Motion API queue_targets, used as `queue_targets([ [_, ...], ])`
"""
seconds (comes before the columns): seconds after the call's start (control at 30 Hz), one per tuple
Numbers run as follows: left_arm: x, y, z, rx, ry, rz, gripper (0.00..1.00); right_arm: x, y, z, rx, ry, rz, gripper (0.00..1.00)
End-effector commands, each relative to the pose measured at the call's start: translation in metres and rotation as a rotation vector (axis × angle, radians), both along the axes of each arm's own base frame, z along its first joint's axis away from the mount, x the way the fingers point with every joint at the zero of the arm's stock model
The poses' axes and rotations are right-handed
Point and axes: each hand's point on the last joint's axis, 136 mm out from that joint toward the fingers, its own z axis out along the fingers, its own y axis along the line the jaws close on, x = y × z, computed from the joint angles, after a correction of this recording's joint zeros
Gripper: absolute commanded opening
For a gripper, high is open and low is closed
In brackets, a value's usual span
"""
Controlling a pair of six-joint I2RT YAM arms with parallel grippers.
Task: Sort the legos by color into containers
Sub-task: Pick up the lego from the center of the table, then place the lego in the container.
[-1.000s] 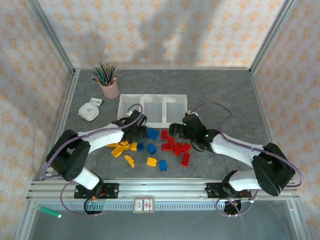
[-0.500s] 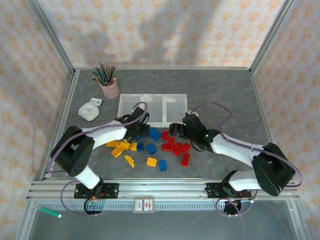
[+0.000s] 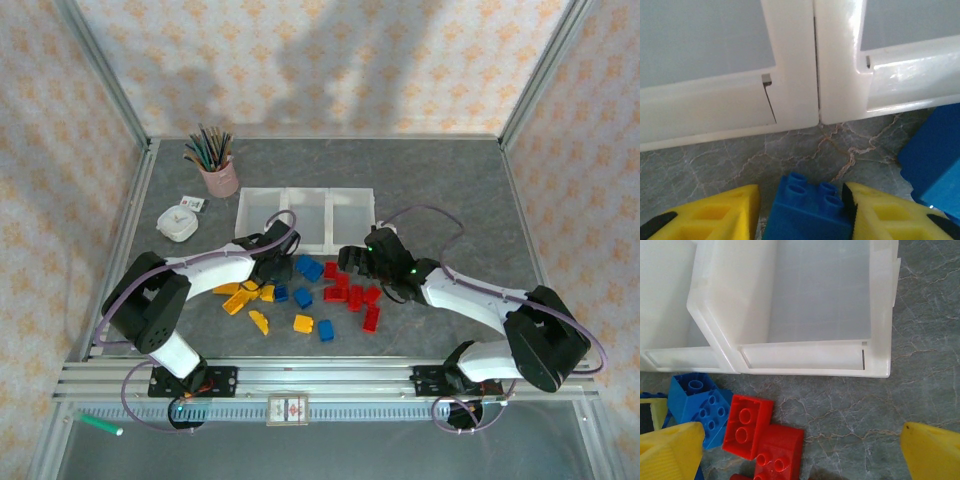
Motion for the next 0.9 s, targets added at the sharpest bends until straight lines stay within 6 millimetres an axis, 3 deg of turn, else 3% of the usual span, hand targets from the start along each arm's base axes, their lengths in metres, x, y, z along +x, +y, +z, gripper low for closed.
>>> queue_targets([
  [0.0, -0.008, 0.008, -0.009, 0.056, 0.031, -0.012, 0.43, 0.007, 0.0, 0.01, -0.001, -0.022, -0.033, 1.0],
  [0.27, -0.002, 0.003, 0.003, 0.034, 0.002, -0.009, 0.28, 0.007, 0.001, 0.017, 0.0, -0.035, -0.016, 1.0],
  [0.6, -0.001, 0.012, 0.064, -0.031, -0.139, 0.048, 0.25, 0.008, 0.022, 0.043, 0.075, -0.058, 0.044, 1.0],
  [0.73, 0.016, 0.026, 0.097, -0.026, -0.238, 0.111, 0.24, 0.014, 0.037, 0.056, 0.109, -0.084, 0.065, 1.0],
  [0.87, 0.048, 0.048, 0.118, -0.053, -0.308, 0.219, 0.22, 0.023, 0.048, 0.065, 0.141, -0.107, 0.057, 1.0],
])
